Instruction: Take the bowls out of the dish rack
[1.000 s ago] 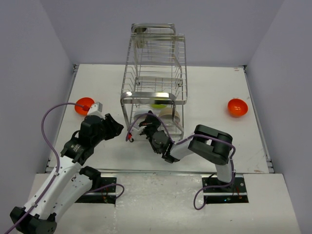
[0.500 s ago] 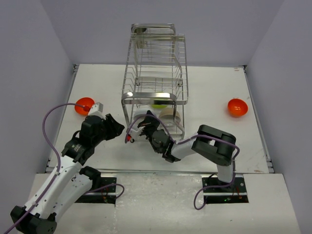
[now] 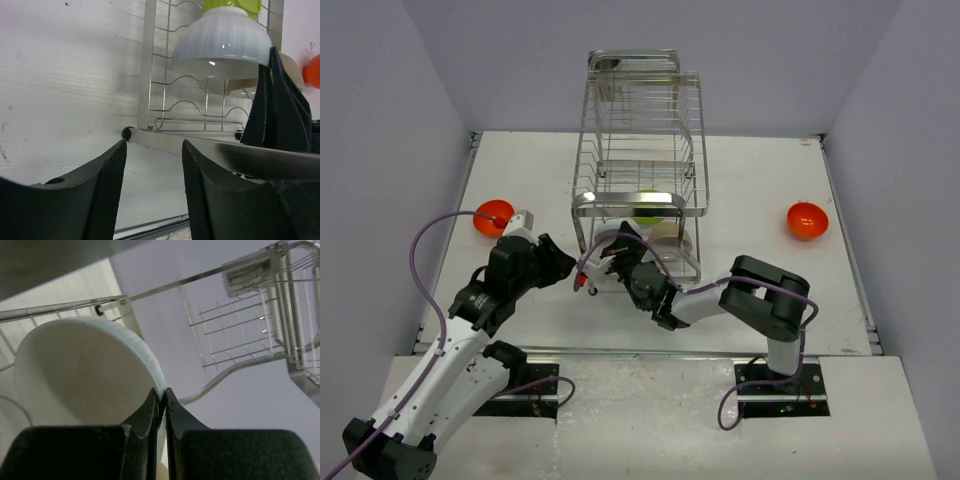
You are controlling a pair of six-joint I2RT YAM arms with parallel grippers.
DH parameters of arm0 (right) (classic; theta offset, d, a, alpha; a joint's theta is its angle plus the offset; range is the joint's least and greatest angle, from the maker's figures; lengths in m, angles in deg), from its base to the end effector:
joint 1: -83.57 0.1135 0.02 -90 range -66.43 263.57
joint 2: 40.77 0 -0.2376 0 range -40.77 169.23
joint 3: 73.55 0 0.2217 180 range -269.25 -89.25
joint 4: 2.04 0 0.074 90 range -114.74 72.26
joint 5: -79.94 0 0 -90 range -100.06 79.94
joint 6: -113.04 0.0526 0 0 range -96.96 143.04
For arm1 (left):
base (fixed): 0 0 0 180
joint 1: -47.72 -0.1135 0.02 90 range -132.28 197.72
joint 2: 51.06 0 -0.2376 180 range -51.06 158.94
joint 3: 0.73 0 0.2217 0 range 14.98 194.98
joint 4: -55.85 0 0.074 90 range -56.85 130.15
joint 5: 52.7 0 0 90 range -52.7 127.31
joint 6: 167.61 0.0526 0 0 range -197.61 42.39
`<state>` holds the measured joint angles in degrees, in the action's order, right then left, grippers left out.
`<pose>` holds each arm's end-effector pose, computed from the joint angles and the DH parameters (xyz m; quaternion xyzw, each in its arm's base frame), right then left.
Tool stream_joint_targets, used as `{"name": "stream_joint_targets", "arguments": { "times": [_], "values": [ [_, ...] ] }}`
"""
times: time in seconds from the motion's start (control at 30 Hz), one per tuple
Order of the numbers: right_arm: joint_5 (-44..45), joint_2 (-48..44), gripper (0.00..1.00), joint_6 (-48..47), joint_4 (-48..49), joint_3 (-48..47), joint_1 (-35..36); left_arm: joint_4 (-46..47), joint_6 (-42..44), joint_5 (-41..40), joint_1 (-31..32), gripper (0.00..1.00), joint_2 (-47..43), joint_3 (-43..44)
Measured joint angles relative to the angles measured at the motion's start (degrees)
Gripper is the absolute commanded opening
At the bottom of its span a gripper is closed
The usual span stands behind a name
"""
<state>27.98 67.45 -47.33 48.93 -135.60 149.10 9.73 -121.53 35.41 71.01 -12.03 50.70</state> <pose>0.1798 0.3168 0.1889 -0.5031 0.4626 -0.2498 0.6860 0.1451 -0.0606 0.2405 -0.1655 0.8660 -0.2489 0.4008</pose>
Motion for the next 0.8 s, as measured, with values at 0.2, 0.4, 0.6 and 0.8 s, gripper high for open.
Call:
{"name": "stream_joint_targets", "arguments": {
  "times": [0.2,0.4,0.6,0.8],
  "values": [
    [-1.2,0.0,0.0,-1.0,2.8,-4.9,0.2,0.0,0.0,0.0,0.0,0.5,0.0,0.0],
    [-1.6,-0.1,0.0,-1.4,4.7,-6.3,0.2,0.0,0.0,0.0,0.0,0.5,0.1,0.0],
    [-1.4,-0.8,0.0,-1.2,4.8,-4.2,0.1,0.7,0.0,0.0,0.0,0.5,0.4,0.0],
    [0.6,-3.7,0.0,-0.5,4.6,-0.2,0.3,1.2,0.0,0.1,0.0,0.5,0.8,0.0]
  ]
}}
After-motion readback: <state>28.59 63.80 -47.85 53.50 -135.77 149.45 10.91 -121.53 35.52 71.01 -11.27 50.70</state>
